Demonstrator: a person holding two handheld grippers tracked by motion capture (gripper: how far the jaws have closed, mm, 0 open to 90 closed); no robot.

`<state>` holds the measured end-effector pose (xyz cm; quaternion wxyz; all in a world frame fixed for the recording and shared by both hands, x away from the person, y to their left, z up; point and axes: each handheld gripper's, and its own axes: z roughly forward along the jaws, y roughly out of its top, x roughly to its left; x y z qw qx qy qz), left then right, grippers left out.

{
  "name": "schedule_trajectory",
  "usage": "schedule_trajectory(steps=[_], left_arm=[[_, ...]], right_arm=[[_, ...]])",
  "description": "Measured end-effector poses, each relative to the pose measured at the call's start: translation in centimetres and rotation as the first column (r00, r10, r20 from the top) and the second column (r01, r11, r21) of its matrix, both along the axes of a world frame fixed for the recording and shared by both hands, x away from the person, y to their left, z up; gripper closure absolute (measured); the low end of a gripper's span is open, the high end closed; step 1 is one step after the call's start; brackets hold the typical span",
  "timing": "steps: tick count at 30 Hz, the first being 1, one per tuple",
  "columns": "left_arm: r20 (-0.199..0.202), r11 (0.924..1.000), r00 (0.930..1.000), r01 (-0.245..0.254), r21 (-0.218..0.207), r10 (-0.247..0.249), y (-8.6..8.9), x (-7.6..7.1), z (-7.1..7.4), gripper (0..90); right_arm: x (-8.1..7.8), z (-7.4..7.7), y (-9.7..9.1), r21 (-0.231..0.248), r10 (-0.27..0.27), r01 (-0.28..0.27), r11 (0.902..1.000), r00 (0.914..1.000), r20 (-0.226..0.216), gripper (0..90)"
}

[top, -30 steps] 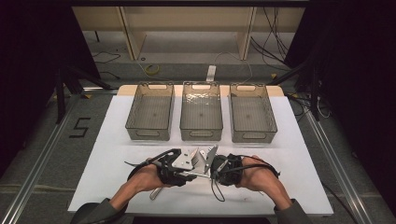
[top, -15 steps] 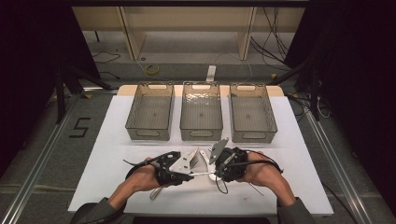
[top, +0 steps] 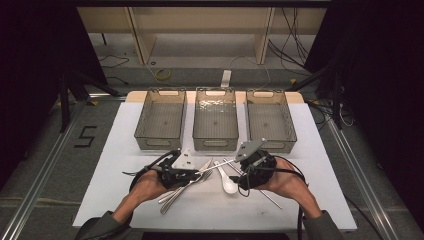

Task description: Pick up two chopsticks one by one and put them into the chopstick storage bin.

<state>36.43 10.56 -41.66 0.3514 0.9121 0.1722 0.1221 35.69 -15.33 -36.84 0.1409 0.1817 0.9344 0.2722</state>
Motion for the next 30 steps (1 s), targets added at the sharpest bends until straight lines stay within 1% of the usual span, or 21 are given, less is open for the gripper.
schedule_trajectory(steps=[2,4,5,7,8,10,11,13,14,16,19,20,22,23,25,27,28,29,30], left_arm=[[-0.001,0.9994,0.9995,-0.031,-0.019,0.031,0.4,0.2,0.1,83.2],[0.003,0.9980,0.9985,-0.055,-0.031,0.055,0.8,0.4,0.4,83.1],[0.005,0.9971,0.9976,-0.069,-0.031,0.069,1.1,0.5,0.5,83.2],[0.006,0.9936,0.9949,-0.100,-0.052,0.101,1.5,0.7,0.7,83.2],[0.007,0.9920,0.9934,-0.114,-0.056,0.114,1.8,0.8,0.8,83.2],[0.005,0.9862,0.9893,-0.145,-0.080,0.146,2.2,1.0,1.0,83.2],[0.006,0.9841,0.9875,-0.156,-0.085,0.157,2.5,1.1,1.1,83.2],[0.011,0.9775,0.9815,-0.189,-0.093,0.191,2.9,1.4,1.3,83.1],[0.013,0.9730,0.9775,-0.208,-0.100,0.211,3.2,1.4,1.3,83.1],[0.015,0.9663,0.9714,-0.234,-0.107,0.237,3.7,1.7,1.5,83.1],[0.018,0.9521,0.9589,-0.279,-0.125,0.283,4.5,2.3,1.8,83.1],[0.020,0.9484,0.9553,-0.290,-0.127,0.295,4.9,2.5,1.9,83.1],[0.023,0.9378,0.9451,-0.320,-0.134,0.326,5.5,3.1,2.1,83.1],[0.025,0.9309,0.9381,-0.339,-0.135,0.345,5.9,3.5,2.1,83.1],[0.017,0.9156,0.9245,-0.375,-0.146,0.381,6.6,4.4,2.1,83.1],[0.008,0.8986,0.9095,-0.409,-0.158,0.416,7.1,5.2,2.0,83.1],[0.007,0.8933,0.9042,-0.421,-0.159,0.427,7.3,5.5,2.0,83.1],[0.000,0.8862,0.8986,-0.433,-0.166,0.439,7.5,5.8,2.1,83.2],[0.000,0.8804,0.8938,-0.442,-0.173,0.448,7.6,6.1,2.1,83.1]], right_arm=[[0.3,-0.2,-0.3,-0.004,-0.025,0.025,0.9997,0.9997,-0.008,33.5],[0.6,-0.4,-0.5,-0.013,-0.064,0.064,0.9979,0.9979,-0.009,29.3],[0.7,-0.5,-0.6,-0.012,-0.079,0.079,0.9968,0.9968,-0.009,28.4],[1.0,-0.7,-0.9,-0.024,-0.101,0.101,0.9946,0.9946,-0.022,27.8],[1.1,-0.9,-1.1,-0.030,-0.112,0.111,0.9934,0.9933,-0.029,27.7],[1.5,-1.2,-1.4,-0.034,-0.136,0.134,0.9904,0.9894,-0.051,27.7],[1.7,-1.4,-1.6,-0.037,-0.144,0.142,0.9892,0.9877,-0.061,27.7],[2.0,-2.0,-1.9,-0.050,-0.165,0.161,0.9857,0.9832,-0.079,27.8],[2.2,-2.3,-2.1,-0.052,-0.172,0.168,0.9844,0.9808,-0.091,27.8],[2.4,-2.8,-2.5,-0.059,-0.194,0.189,0.9802,0.9749,-0.109,27.8],[2.6,-3.4,-3.1,-0.077,-0.218,0.209,0.9748,0.9675,-0.128,27.9],[2.6,-3.6,-3.3,-0.075,-0.224,0.215,0.9738,0.9651,-0.136,27.9],[2.6,-4.0,-3.7,-0.086,-0.227,0.216,0.9726,0.9625,-0.149,27.8],[2.5,-4.2,-3.9,-0.090,-0.232,0.220,0.9713,0.9605,-0.154,27.7],[2.3,-4.5,-4.3,-0.098,-0.244,0.230,0.9682,0.9538,-0.175,27.5],[2.4,-4.8,-4.7,-0.108,-0.260,0.243,0.9638,0.9482,-0.182,27.2],[2.5,-5.0,-4.8,-0.113,-0.267,0.250,0.9617,0.9454,-0.187,27.0],[2.5,-5.1,-4.8,-0.119,-0.271,0.252,0.9604,0.9432,-0.192,26.5],[2.5,-5.2,-4.8,-0.123,-0.273,0.253,0.9597,0.9420,-0.195,26.3]])
